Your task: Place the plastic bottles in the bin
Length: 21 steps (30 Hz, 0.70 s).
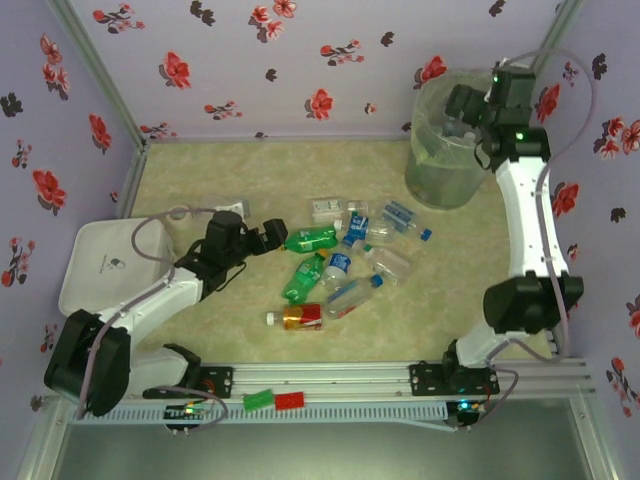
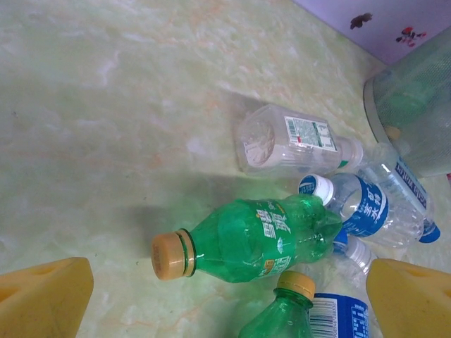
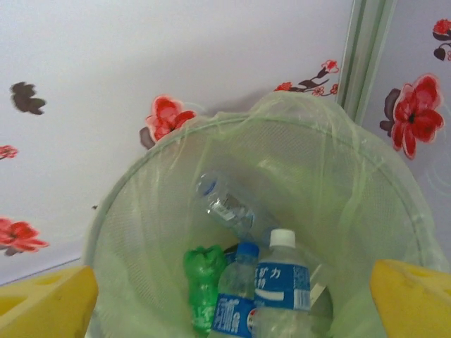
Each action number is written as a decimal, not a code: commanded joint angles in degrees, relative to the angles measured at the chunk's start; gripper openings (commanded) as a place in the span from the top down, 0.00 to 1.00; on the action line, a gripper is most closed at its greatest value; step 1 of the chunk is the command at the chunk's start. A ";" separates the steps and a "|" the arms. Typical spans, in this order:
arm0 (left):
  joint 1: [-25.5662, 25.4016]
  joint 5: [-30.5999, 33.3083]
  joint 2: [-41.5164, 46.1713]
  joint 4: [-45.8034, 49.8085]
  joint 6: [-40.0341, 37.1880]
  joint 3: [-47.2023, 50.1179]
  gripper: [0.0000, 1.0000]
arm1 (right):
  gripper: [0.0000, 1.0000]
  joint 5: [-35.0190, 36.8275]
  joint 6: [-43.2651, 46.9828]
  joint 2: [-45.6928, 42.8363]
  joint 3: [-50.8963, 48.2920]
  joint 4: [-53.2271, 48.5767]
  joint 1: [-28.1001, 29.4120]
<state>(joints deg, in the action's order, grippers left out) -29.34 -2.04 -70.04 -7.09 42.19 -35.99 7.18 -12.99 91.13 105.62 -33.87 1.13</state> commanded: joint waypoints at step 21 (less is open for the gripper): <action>-0.11 -7.54 -7.89 -5.21 3.33 -4.76 0.00 | 0.00 -15.49 -6.33 -16.52 -45.34 -4.03 20.72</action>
<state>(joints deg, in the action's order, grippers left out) -29.34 -8.23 -77.32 -10.74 44.73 -38.94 -7.77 -18.33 76.14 61.82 -36.23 20.64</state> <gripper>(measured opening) 0.998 0.996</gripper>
